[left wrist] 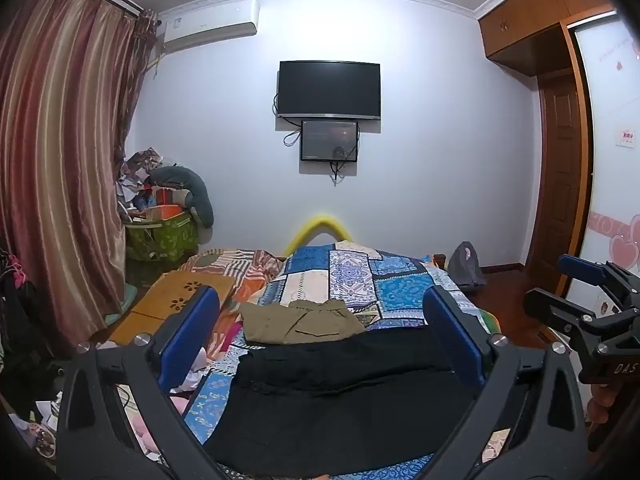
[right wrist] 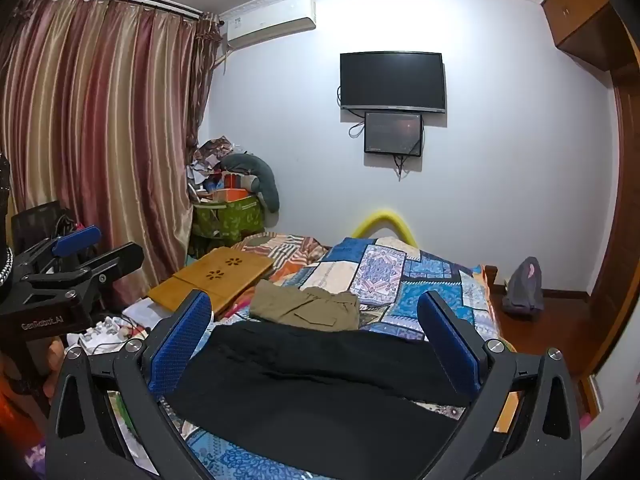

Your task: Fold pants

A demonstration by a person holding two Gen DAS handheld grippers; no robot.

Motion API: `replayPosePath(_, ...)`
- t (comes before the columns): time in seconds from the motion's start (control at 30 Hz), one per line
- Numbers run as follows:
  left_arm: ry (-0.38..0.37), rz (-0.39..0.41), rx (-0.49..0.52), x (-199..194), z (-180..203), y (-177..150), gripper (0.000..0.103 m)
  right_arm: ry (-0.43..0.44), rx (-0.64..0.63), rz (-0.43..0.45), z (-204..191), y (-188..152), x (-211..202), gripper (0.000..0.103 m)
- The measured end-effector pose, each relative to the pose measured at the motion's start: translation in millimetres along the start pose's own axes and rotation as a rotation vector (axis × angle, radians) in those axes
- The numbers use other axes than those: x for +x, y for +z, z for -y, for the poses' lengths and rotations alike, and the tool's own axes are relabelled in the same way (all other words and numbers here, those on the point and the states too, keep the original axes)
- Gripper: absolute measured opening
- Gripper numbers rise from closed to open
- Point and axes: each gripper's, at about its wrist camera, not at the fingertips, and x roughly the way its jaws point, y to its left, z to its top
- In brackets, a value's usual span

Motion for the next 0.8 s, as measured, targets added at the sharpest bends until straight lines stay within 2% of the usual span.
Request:
replayPosePath(0.43, -0.012, -0.006, 0.013, -3.2, 6.3, 8.4, 0.103, -0.004, 0.002, -0.002, -4.4, -3.9, 0.1, 0.103)
replayPosePath(0.47, -0.016, -0.002, 0.016, -6.0, 4.3, 0.9, 0.103, -0.003, 0.02, -0.014, 1.7, -2.3, 3.4, 0.103)
replayPosePath(0.8, -0.017, -0.018, 0.018, -3.4, 4.0, 2.8, 0.103, -0.004, 0.022, -0.006, 0.0, 2.0, 0.6, 0.103)
